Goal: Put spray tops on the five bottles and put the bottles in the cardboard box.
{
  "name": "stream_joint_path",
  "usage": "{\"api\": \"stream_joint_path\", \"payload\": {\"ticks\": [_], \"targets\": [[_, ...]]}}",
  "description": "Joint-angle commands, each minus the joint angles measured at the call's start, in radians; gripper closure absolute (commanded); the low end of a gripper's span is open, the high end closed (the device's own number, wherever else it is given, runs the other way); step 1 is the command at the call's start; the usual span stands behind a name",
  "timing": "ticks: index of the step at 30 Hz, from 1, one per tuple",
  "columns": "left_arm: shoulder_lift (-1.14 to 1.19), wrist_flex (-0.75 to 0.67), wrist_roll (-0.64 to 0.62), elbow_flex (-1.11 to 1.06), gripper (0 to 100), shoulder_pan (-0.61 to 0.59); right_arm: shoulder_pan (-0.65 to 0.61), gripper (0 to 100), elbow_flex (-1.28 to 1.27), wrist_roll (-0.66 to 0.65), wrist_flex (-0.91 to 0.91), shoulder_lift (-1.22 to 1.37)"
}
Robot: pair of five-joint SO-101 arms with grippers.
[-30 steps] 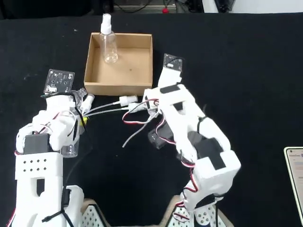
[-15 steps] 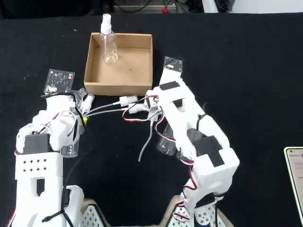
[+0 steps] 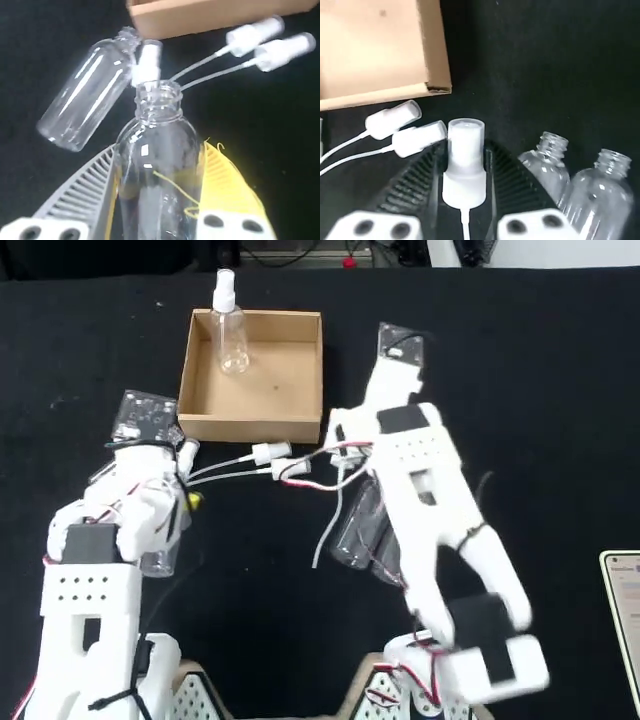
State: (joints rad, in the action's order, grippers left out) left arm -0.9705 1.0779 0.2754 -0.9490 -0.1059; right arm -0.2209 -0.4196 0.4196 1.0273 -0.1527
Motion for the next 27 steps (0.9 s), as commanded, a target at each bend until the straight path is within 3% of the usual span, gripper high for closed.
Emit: {"api": "stream_joint_path", "payload": {"ticks": [1, 7, 13, 19, 27], "targets": [[-0.009, -0.017, -0.008, 0.010, 86, 0.061, 0.041, 98.7, -0.022, -0.015, 0.008, -0.191], [-0.011, -0.029, -0.002, -0.022, 86, 0.131, 0.120, 98.7, -0.045, -0.055, 0.009, -0.464], [-0.058, -0.235, -0.008, -0.130, 86, 0.168, 0.127, 98.7, -0.036, -0.055, 0.002, -0.668], [-0.206, -0.356, -0.115, -0.225, 86, 0.180, 0.127, 98.7, 0.076, -0.057, 0.002, -0.661], [-0.468, -0.420, -0.121, -0.354, 86, 0.348, 0.135, 98.7, 0.197, -0.055, 0.000, -0.601]]}}
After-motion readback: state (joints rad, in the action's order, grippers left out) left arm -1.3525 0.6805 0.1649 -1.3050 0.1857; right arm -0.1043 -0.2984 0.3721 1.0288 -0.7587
